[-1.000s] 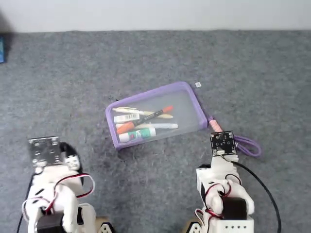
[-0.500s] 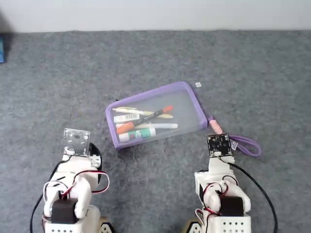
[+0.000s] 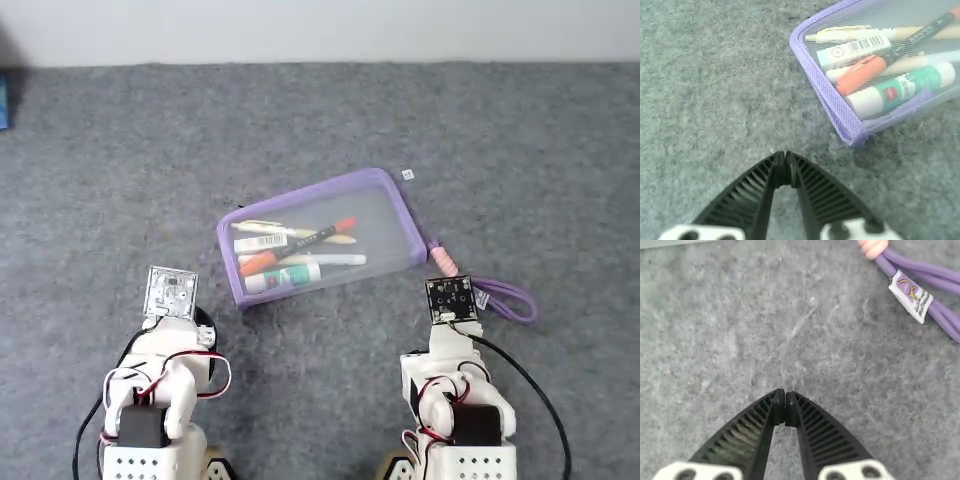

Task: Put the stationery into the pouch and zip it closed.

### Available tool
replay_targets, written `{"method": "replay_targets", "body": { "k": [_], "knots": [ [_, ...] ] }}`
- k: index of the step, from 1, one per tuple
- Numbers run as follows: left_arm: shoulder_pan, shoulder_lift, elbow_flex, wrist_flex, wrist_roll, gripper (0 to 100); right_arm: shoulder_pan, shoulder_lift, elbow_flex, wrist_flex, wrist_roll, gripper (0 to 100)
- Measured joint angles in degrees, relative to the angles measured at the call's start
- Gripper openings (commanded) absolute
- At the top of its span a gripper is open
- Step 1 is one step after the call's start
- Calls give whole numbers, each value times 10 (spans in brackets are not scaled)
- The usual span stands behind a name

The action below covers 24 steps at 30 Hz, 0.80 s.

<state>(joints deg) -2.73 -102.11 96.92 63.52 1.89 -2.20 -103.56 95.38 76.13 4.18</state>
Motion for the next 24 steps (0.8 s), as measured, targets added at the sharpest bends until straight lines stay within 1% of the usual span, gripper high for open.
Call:
{"method": "replay_targets", "body": {
  "k": [24],
  "knots": [
    [0,0,0,8,0,14,0,0,0,0,0,9]
  ]
}}
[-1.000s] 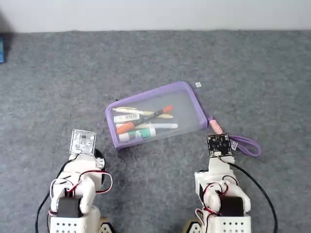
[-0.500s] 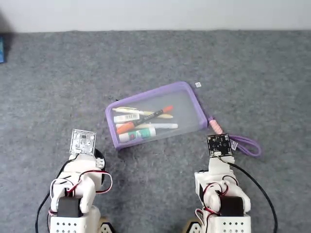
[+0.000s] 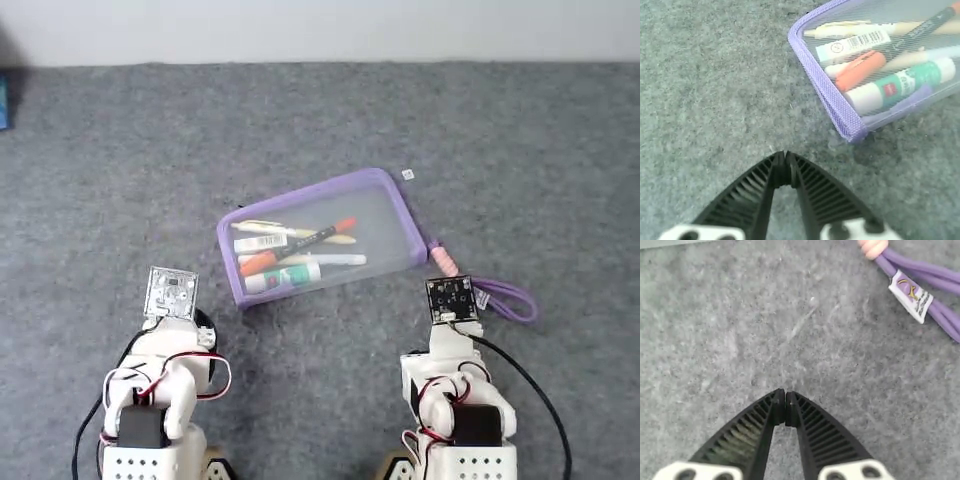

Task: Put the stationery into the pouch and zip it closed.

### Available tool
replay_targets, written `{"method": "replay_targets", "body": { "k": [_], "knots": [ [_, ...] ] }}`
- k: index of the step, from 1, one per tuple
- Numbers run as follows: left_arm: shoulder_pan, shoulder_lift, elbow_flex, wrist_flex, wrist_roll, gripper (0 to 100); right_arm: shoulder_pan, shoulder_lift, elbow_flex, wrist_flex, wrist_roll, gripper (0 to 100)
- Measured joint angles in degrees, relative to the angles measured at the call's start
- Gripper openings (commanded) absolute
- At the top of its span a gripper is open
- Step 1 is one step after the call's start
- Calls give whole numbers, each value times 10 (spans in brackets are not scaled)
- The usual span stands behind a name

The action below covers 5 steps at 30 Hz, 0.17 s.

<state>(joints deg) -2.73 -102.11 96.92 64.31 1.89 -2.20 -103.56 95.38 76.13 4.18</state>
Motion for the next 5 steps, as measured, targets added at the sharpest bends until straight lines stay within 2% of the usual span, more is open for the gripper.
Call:
{"method": "replay_targets", "body": {
  "k": [5],
  "knots": [
    [0,0,0,0,0,14,0,0,0,0,0,9]
  ]
}}
